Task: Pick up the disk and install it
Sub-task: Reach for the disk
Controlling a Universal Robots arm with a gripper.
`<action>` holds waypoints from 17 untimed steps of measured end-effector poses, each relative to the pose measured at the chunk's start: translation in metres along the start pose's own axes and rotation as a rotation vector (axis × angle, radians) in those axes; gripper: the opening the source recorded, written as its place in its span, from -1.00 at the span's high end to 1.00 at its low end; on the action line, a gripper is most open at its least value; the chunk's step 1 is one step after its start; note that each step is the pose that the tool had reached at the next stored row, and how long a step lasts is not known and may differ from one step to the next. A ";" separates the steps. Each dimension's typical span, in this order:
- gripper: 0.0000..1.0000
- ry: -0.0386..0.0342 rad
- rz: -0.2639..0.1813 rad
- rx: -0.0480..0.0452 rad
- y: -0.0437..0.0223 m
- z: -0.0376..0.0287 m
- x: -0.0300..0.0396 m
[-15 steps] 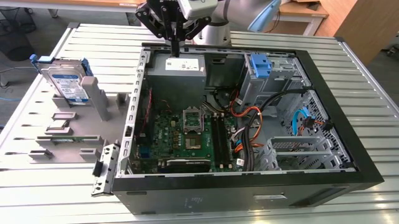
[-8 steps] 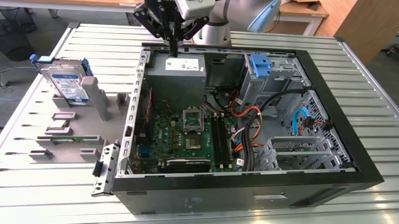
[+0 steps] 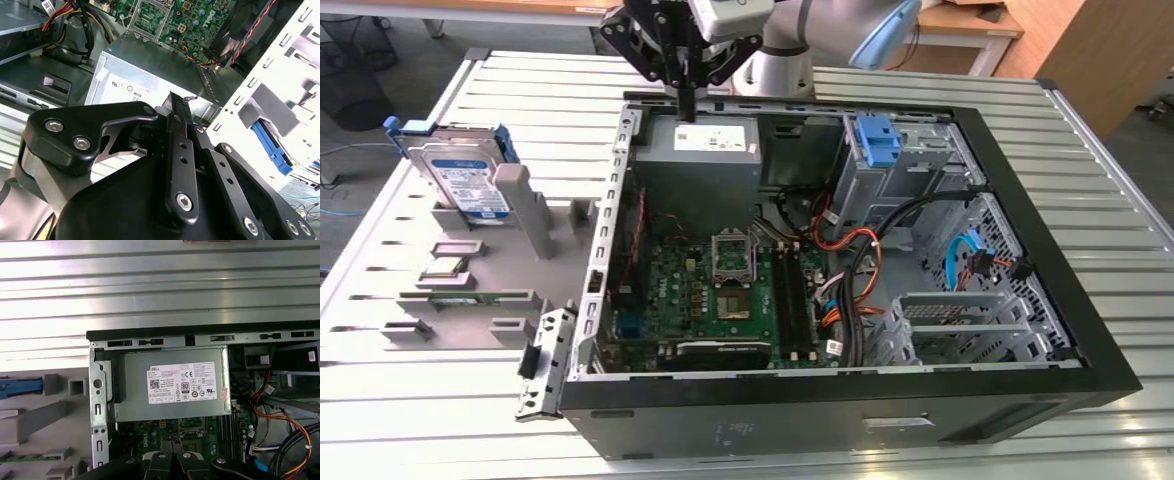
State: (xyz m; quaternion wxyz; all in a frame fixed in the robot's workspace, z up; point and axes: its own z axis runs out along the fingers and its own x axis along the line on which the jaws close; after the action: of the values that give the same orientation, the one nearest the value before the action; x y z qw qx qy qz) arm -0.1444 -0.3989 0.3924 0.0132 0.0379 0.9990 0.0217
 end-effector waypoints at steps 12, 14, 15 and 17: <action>0.79 -0.0002 0.000 -0.0001 -0.0011 0.0003 0.0139; 0.79 -0.0002 0.000 0.0000 -0.0013 0.0003 0.0171; 0.79 -0.0002 0.000 0.0000 -0.0014 0.0003 0.0187; 0.79 -0.0004 0.000 0.0000 -0.0017 0.0004 0.0224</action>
State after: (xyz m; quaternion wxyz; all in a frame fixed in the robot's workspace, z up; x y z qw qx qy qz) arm -0.1669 -0.3989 0.3914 0.0134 0.0379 0.9990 0.0217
